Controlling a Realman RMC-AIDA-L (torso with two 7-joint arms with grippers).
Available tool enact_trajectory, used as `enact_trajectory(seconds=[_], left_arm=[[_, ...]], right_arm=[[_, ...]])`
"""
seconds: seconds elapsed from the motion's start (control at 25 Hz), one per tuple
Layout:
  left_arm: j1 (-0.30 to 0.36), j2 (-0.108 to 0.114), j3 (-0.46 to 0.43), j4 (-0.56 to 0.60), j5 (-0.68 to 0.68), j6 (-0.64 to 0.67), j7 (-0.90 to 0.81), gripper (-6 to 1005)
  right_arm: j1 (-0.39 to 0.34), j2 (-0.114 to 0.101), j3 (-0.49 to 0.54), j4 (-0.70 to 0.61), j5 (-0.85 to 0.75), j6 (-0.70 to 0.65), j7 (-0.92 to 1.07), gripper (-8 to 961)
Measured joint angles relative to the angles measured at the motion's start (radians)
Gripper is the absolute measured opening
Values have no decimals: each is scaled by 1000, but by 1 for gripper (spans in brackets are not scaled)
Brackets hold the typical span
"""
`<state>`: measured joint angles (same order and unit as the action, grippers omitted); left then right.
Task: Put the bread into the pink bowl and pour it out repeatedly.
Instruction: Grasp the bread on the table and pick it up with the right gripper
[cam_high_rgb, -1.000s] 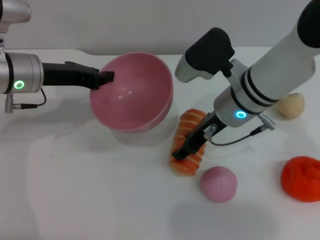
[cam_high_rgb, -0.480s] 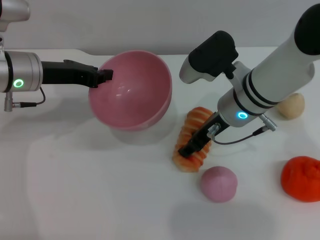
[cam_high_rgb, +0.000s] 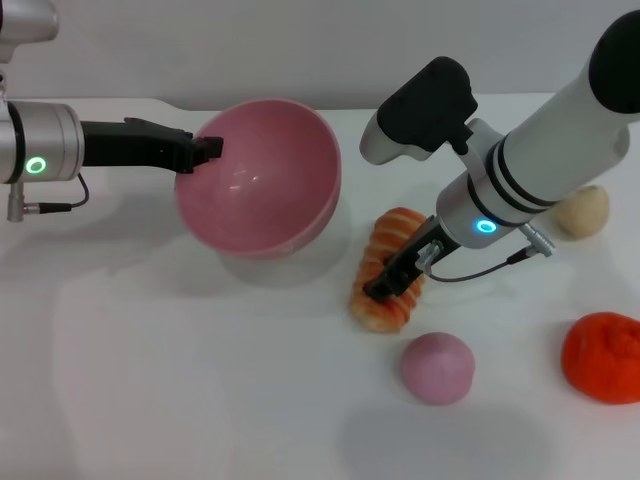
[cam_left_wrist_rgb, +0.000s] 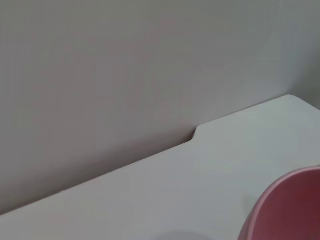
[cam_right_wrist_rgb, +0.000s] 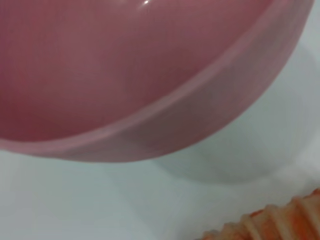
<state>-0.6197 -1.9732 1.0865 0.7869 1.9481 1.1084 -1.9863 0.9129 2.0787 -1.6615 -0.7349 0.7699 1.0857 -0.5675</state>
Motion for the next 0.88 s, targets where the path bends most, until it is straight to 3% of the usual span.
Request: enact_trajectory(seconds=[0.88], left_arm=[[0, 0, -1, 2, 0, -4, 6, 57]], right_arm=[[6, -2, 1, -1, -7, -7, -2, 272]])
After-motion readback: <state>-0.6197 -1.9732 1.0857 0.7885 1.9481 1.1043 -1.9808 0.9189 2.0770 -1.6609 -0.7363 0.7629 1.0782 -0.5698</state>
